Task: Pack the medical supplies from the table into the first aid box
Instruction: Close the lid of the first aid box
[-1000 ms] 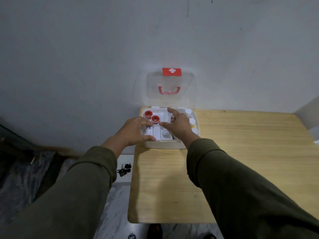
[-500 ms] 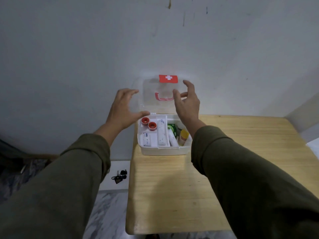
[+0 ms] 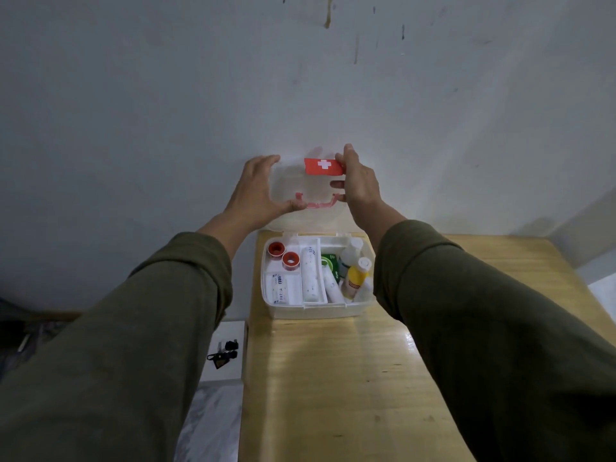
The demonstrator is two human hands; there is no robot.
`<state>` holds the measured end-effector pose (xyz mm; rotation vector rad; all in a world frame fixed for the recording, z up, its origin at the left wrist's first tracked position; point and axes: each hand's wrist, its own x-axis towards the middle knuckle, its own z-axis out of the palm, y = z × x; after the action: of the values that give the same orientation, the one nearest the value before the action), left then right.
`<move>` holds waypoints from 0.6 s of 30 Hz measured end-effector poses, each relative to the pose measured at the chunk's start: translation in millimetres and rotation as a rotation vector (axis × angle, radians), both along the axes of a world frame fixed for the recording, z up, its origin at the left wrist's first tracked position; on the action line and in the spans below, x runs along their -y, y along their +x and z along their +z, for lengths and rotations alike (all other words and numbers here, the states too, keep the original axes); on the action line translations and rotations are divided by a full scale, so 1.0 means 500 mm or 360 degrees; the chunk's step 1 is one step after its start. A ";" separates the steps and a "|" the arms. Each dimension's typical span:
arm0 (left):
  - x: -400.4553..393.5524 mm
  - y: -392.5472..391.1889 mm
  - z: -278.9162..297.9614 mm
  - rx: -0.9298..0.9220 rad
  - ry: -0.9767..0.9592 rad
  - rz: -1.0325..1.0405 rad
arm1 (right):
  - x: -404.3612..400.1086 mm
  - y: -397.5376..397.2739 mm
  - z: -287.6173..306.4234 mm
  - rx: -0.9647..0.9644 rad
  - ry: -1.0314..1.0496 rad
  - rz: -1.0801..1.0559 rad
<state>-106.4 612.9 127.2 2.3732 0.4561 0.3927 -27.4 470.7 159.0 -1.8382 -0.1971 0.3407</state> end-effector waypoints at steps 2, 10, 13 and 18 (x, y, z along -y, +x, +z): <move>0.002 -0.005 0.001 0.0023 -0.0032 -0.0012 | 0.005 -0.007 0.001 -0.0004 0.0039 -0.0020; 0.040 -0.072 0.005 0.0123 -0.0098 -0.0031 | 0.055 -0.073 0.007 0.0000 0.0185 -0.0092; 0.062 -0.110 -0.001 0.0123 -0.0010 -0.0058 | 0.084 -0.110 -0.003 -0.0050 0.0265 -0.0081; 0.115 -0.176 -0.034 0.0080 0.0080 -0.0047 | 0.133 -0.181 -0.044 -0.0034 0.0259 -0.0103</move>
<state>-194.7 555.3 110.3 2.4100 0.3914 0.4541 -117.9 404.3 136.9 -1.6757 -0.1460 0.2908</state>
